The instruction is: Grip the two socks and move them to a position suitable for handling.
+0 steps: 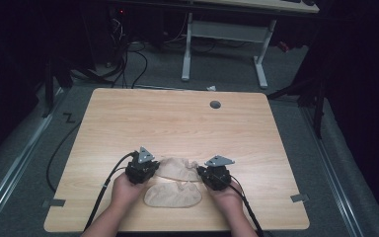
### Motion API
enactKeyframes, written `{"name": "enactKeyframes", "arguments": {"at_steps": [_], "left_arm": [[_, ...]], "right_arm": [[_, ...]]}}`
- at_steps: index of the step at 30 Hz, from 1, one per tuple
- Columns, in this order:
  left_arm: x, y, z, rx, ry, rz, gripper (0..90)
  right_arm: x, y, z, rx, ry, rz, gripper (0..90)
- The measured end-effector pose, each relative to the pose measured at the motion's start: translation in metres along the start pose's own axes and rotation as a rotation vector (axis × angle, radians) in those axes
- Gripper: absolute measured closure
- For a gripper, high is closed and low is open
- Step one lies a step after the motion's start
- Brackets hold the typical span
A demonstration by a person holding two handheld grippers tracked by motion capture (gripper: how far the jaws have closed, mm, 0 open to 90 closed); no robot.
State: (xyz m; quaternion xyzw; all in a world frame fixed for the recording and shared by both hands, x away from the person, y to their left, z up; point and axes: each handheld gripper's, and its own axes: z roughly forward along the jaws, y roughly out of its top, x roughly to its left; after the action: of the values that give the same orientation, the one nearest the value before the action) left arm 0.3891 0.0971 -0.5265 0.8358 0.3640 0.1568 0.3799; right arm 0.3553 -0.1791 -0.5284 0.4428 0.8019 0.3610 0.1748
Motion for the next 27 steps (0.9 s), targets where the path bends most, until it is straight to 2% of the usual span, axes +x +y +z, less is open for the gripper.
{"name": "enactKeyframes", "arguments": {"at_steps": [6,14,27], "left_arm": [[-0.002,0.0,-0.007,-0.051,-0.006,-0.009,86.6],[-0.009,0.0,-0.029,-0.12,-0.019,-0.006,86.6],[-0.014,-0.005,-0.048,-0.132,-0.027,-0.033,86.6]], "right_arm": [[0.002,0.0,-0.008,-0.054,-0.011,-0.017,85.2],[0.004,0.003,-0.022,-0.113,-0.019,-0.023,85.2],[0.011,0.003,-0.029,-0.132,-0.01,-0.051,85.1]]}}
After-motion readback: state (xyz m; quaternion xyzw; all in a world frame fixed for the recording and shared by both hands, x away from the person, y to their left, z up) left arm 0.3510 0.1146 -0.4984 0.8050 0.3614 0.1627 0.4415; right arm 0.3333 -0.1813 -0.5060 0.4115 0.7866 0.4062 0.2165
